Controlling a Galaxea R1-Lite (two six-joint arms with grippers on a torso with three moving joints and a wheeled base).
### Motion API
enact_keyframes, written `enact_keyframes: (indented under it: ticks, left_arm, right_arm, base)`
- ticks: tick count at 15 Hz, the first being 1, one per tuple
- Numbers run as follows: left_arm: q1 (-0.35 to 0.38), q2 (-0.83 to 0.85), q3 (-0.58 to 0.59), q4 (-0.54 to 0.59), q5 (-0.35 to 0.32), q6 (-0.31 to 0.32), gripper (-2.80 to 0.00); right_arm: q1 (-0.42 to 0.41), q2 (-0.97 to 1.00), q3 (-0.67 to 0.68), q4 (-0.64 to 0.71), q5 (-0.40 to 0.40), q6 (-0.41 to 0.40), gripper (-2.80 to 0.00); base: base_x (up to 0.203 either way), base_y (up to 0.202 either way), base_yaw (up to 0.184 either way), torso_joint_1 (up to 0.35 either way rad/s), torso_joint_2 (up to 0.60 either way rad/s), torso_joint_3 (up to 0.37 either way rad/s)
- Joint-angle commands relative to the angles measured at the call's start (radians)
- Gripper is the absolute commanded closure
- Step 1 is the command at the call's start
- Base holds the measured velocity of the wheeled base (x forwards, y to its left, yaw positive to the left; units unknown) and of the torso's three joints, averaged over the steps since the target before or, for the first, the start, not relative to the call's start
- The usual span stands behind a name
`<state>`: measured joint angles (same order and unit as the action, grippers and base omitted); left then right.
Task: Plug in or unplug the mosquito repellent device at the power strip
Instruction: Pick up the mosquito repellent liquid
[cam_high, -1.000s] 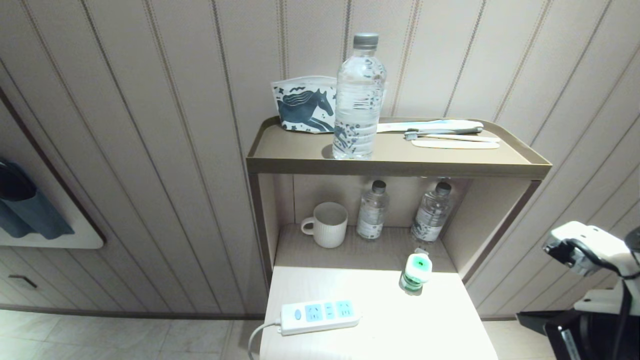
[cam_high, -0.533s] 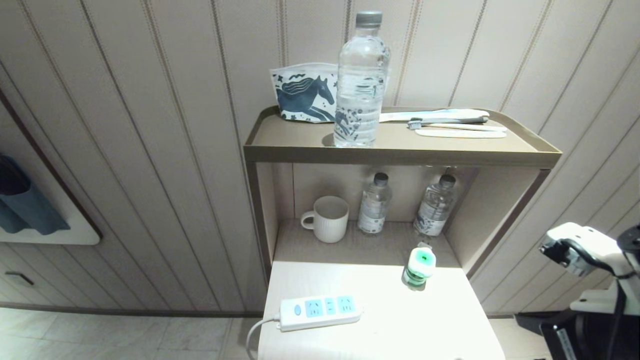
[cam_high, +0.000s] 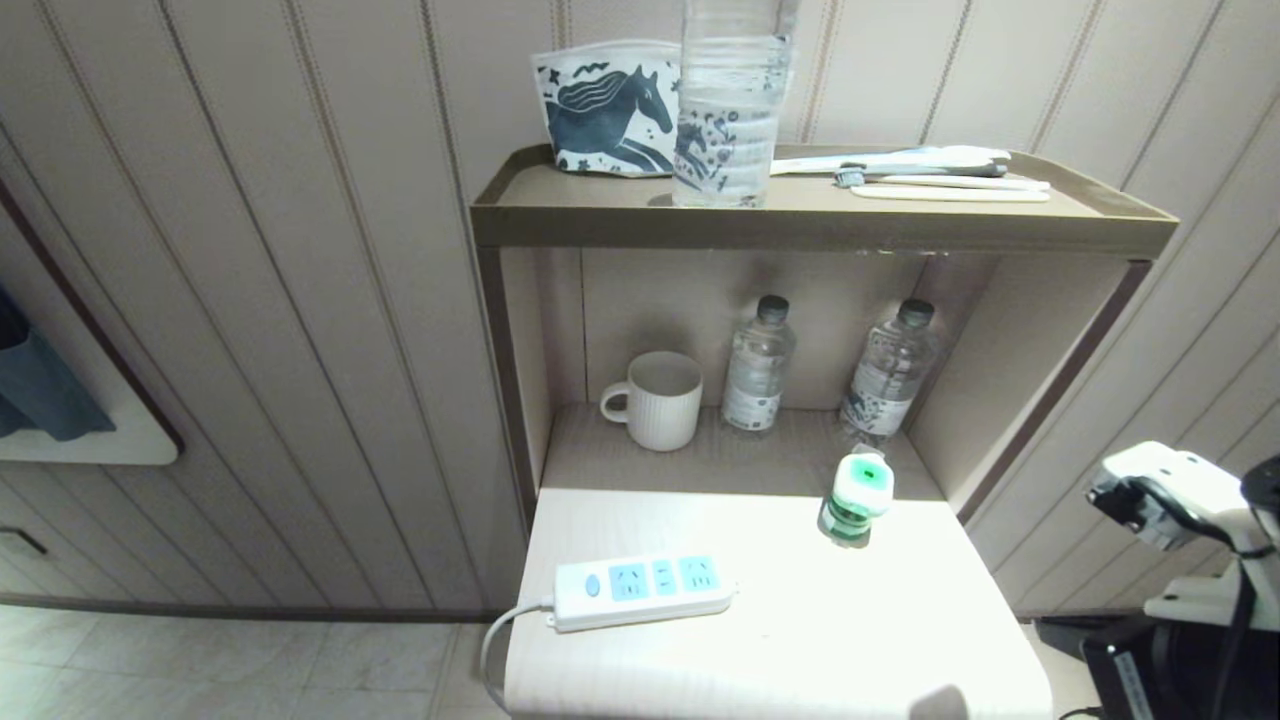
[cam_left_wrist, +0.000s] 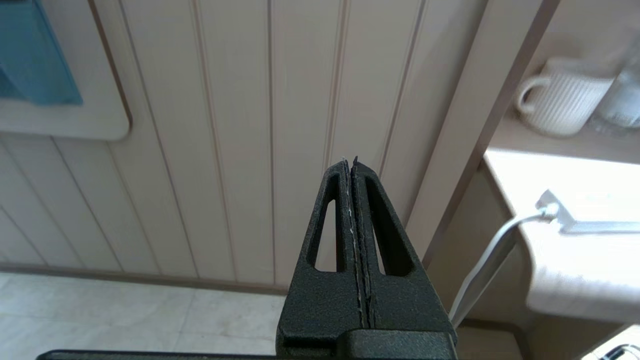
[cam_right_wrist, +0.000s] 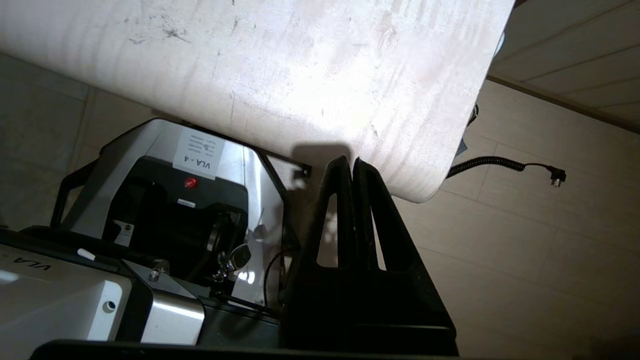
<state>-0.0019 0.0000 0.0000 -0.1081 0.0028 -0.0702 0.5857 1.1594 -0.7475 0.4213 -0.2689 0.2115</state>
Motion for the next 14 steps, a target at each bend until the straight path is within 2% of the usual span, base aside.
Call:
enact_keyframes:
  ticks: [1,10,12,13,14]
  left_arm:
    - [0.000,0.001,0.000,-0.002,0.000,0.000,0.00]
    - [0.000,0.001,0.000,-0.001,-0.001,0.000,0.00]
    - [0.000,0.002,0.000,-0.001,0.000,0.000,0.00]
    - [0.000,0.001,0.000,-0.001,0.000,-0.002,0.00]
    - [-0.001,0.002,0.000,-0.002,0.000,-0.002,0.00]
  right_arm:
    - [0.000,-0.007,0.002,0.002,-0.003,0.000,0.00]
    - [0.018,-0.062,0.014,-0.018,0.003,-0.007,0.00]
    - [0.053,-0.097,0.070,-0.143,-0.012,-0.046,0.00]
    - [0.056,-0.095,0.096,-0.239,-0.061,-0.059,0.00]
    - [0.060,-0.082,0.122,-0.344,-0.143,-0.065,0.00]
  base:
    - [0.000,0.000,0.000,-0.241,0.54,0.291]
    - [0.000,0.000,0.000,-0.208,0.48,0.269]
    - [0.000,0.000,0.000,-0.042,0.11,0.071]
    - [0.000,0.000,0.000,-0.019,0.05,0.034]
    - [0.000,0.000,0.000,-0.012,0.03,0.013]
